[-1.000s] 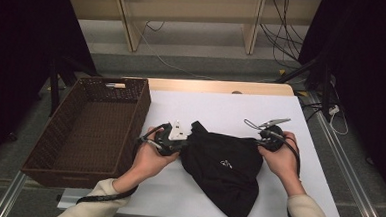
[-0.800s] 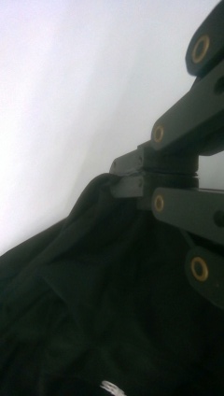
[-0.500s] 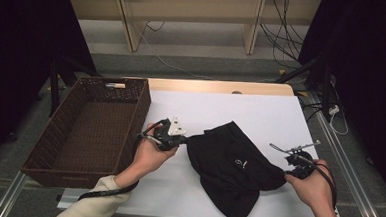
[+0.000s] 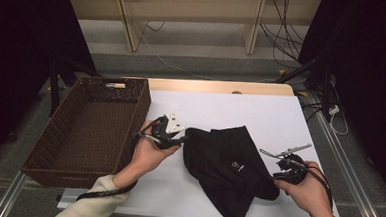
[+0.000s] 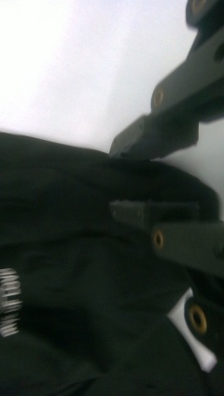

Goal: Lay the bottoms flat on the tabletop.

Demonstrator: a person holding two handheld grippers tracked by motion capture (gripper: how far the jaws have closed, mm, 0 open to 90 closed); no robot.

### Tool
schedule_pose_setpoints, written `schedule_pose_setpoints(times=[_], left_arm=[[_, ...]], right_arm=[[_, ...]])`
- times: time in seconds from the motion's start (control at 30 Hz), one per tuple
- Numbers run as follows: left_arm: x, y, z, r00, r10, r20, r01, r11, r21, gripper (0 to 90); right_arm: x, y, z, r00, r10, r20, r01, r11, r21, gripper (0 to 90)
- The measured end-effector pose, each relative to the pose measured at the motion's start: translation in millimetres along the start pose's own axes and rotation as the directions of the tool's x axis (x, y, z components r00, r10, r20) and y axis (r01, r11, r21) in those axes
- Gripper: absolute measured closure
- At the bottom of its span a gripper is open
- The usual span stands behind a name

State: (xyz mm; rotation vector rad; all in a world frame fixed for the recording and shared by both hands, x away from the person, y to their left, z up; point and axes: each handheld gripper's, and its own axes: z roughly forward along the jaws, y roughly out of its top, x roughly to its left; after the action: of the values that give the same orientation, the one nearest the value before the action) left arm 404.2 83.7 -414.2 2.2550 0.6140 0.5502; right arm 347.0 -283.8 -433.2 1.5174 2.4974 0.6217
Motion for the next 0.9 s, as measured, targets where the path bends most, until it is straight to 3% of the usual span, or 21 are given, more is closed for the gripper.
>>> schedule_pose_setpoints(times=[0.03, 0.07, 0.1, 0.17, 0.27, 0.3, 0.37, 0.4, 0.5, 0.7, 0.8, 0.9], left_arm=[[-10.1, 2.5, -1.0, 0.9984, 0.012, 0.055, -0.012, 0.9999, -0.003, 56.5], [-21.5, 4.9, -1.2, 0.9928, 0.02, 0.119, -0.019, 0.9998, -0.006, 54.8], [-33.8, 7.2, -0.5, 0.9827, 0.032, 0.182, -0.032, 0.9995, 0.001, 53.4], [-58.2, 11.1, 2.7, 0.9512, 0.047, 0.305, -0.051, 0.9987, 0.007, 51.0], [-91.4, 12.9, 13.5, 0.8954, 0.053, 0.442, -0.081, 0.9958, 0.044, 46.1], [-100.1, 12.1, 17.8, 0.8836, 0.058, 0.465, -0.093, 0.9943, 0.053, 44.6], [-114.7, 9.3, 26.6, 0.8737, 0.066, 0.482, -0.117, 0.9903, 0.075, 42.5], [-120.6, 7.2, 30.8, 0.8707, 0.07, 0.487, -0.126, 0.9886, 0.083, 41.2], [-132.9, 2.7, 41.4, 0.8737, 0.095, 0.477, -0.162, 0.9816, 0.101, 39.3], [-145.4, 1.9, 53.2, 0.8915, 0.118, 0.438, -0.182, 0.9774, 0.108, 43.0], [-148.2, 2.2, 56.5, 0.9055, 0.115, 0.408, -0.171, 0.9801, 0.101, 56.5], [-144.7, 2.7, 56.7, 0.9112, 0.147, 0.385, -0.197, 0.9762, 0.092, 79.9]], right_arm=[[-0.9, 1.1, 0.7, 0.9999, -0.017, 0.0, 0.017, 0.999, -0.036, 56.9], [-1.6, 2.3, 2.2, 0.9993, -0.037, 0.0, 0.037, 0.997, -0.06, 54.2], [-2.6, 3.1, 4.4, 0.9988, -0.048, -0.002, 0.048, 0.996, -0.074, 51.7], [-4.4, 4.5, 10.5, 0.9984, -0.054, -0.014, 0.053, 0.994, -0.092, 46.8], [-5.8, 6.4, 18.7, 0.997, -0.067, -0.038, 0.063, 0.993, -0.099, 44.9], [-5.7, 7.2, 21.3, 0.9961, -0.08, -0.036, 0.076, 0.992, -0.098, 44.9], [-5.4, 9.1, 25.7, 0.9945, -0.098, -0.037, 0.094, 0.991, -0.094, 45.5], [-4.9, 10.4, 27.6, 0.9941, -0.1, -0.04, 0.096, 0.991, -0.095, 46.2], [-4.2, 14.3, 33.1, 0.9923, -0.115, -0.048, 0.11, 0.99, -0.083, 50.5], [-1.1, 22.1, 39.9, 0.9942, -0.085, -0.066, 0.081, 0.995, -0.059, 70.6], [0.2, 24.9, 42.7, 0.9947, -0.08, -0.064, 0.078, 0.996, -0.038, 78.7], [-0.2, 26.2, 41.8, 0.9954, -0.07, -0.064, 0.069, 0.997, -0.029, 85.3]])
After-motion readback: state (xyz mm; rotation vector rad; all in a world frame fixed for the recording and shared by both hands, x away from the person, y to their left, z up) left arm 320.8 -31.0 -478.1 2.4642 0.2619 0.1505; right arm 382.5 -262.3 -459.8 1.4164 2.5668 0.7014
